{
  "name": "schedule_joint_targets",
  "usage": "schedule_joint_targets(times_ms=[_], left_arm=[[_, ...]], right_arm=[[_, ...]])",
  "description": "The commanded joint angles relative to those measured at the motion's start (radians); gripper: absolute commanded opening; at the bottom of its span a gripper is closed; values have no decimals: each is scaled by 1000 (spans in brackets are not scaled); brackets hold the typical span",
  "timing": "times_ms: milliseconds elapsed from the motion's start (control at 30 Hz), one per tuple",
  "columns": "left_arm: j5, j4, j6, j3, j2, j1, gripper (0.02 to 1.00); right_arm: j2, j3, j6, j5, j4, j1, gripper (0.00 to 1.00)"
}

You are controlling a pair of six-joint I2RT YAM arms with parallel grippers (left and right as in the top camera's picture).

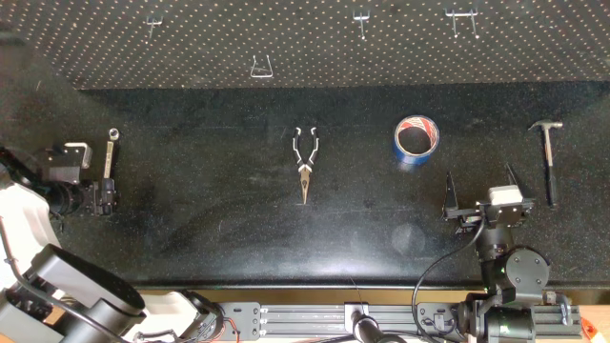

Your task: Place Tools Onto Pegboard

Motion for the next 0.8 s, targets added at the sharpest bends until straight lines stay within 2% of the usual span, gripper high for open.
schedule_joint_targets(times_ms=[33, 533, 800], left_arm=[[25, 27, 16, 32, 16, 1, 993], [29, 90, 8, 79, 155, -3, 996], [29, 87, -46, 198, 295, -98, 996]], right_arm=[[-7, -4, -14, -16, -3, 5, 974], [-7, -4, -14, -16, -3, 5, 974], [-7, -4, -14, -16, -3, 5, 974]])
